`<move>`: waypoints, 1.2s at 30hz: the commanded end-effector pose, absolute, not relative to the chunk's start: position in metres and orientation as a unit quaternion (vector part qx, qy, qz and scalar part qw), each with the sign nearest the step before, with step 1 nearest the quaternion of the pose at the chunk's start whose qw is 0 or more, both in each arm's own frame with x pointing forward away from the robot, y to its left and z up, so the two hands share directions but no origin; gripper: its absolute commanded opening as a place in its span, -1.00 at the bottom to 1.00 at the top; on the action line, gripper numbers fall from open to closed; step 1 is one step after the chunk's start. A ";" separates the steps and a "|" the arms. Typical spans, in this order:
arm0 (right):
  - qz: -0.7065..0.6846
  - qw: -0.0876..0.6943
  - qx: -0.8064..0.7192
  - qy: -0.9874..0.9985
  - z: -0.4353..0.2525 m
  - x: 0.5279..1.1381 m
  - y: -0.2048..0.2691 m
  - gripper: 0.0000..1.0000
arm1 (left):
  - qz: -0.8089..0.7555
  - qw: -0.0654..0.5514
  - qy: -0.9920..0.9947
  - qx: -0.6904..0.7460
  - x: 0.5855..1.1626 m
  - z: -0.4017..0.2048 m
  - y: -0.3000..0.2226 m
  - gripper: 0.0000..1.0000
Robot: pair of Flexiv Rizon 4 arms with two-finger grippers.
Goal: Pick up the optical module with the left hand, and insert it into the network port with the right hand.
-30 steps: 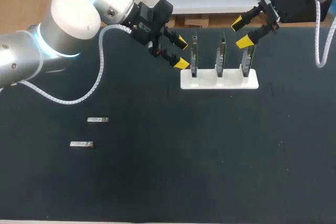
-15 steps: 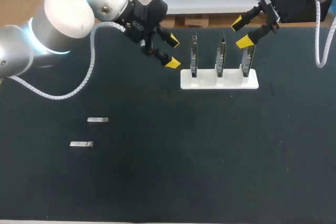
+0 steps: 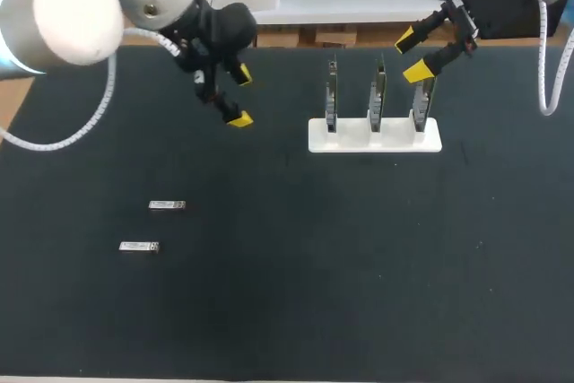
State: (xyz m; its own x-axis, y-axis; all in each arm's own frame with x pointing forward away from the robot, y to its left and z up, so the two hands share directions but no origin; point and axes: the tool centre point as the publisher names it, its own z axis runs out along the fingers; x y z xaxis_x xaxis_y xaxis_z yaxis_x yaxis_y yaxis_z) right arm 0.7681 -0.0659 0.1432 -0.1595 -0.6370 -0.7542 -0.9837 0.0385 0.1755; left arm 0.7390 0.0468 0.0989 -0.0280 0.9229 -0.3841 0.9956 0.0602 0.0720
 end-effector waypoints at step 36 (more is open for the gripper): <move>0.349 0.249 -0.599 0.677 0.143 0.767 -0.066 1.00 | -0.013 0.043 0.765 0.642 0.641 0.033 0.165 1.00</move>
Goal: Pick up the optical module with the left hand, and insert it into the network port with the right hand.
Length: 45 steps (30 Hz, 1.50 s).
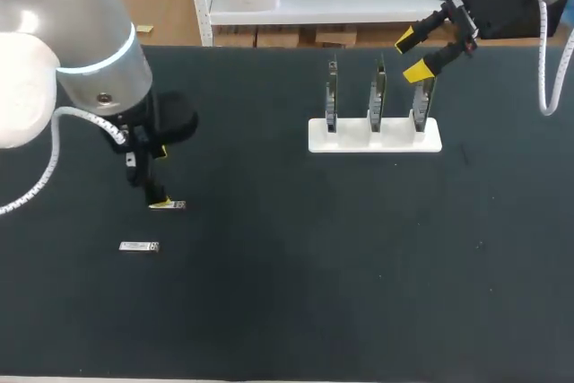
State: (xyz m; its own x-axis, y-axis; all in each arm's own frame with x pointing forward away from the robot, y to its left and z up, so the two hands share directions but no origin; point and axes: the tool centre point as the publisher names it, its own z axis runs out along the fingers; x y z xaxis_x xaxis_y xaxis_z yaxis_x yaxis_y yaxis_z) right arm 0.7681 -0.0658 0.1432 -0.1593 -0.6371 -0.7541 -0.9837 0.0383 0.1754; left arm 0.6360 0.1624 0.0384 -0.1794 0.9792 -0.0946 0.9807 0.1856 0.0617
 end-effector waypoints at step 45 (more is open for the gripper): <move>0.349 0.249 -0.599 0.677 0.143 0.767 -0.066 1.00 | 0.005 0.001 0.756 0.655 0.629 -0.008 0.183 1.00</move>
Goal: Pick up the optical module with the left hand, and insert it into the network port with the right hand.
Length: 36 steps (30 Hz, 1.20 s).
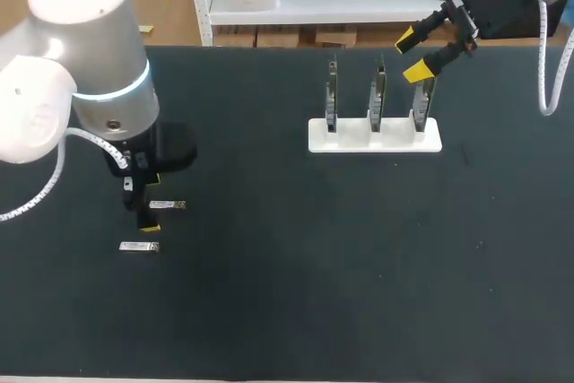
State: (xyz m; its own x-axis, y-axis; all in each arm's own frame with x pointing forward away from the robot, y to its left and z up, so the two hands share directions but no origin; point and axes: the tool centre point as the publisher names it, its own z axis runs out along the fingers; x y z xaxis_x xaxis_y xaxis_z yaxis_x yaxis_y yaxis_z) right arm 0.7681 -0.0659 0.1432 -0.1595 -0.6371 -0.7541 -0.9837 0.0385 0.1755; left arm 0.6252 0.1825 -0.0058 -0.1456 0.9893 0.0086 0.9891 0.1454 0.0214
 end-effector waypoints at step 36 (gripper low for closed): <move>0.349 0.249 -0.599 0.677 0.143 0.767 -0.066 1.00 | -0.024 -0.011 0.750 0.661 0.630 -0.023 0.175 -1.00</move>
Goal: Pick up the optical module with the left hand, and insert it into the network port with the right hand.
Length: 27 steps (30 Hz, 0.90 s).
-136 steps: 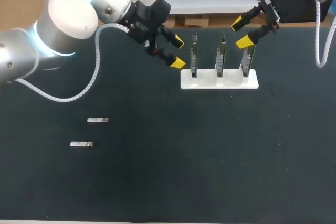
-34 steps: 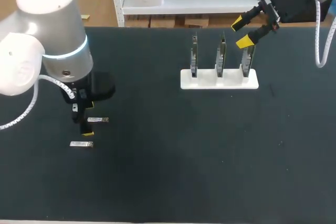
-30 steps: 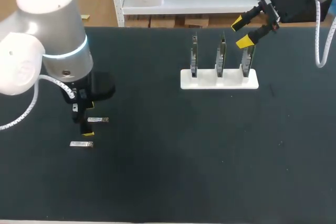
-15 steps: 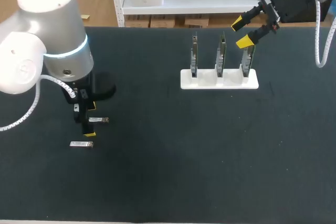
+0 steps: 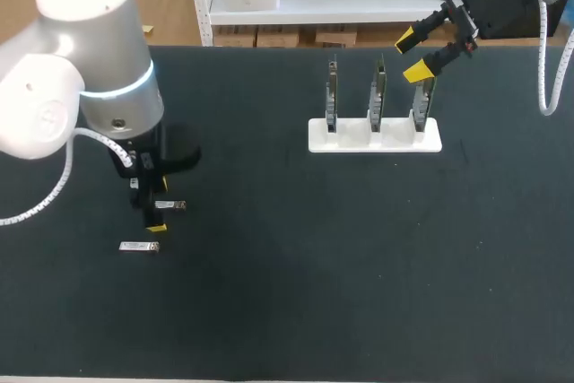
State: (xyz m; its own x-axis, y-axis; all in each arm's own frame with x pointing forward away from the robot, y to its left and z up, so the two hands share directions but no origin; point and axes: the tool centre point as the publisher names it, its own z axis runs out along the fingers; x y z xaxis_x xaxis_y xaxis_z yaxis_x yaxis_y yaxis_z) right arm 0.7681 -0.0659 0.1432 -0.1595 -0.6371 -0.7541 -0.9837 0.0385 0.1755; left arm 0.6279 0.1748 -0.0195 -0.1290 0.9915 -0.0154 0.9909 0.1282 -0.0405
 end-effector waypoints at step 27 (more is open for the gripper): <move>0.349 0.249 -0.599 0.677 0.143 0.767 -0.066 1.00 | 0.031 -0.029 -0.763 -0.645 0.649 -0.009 0.164 -1.00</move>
State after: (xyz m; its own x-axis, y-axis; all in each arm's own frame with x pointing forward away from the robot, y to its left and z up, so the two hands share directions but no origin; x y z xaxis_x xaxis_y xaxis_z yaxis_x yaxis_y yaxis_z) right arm 0.7681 -0.0659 0.1432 -0.1595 -0.6371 -0.7541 -0.9837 0.0385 0.1755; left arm 0.6468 0.1619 -0.0124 -0.1633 0.9843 -0.0673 0.9866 0.1628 -0.0116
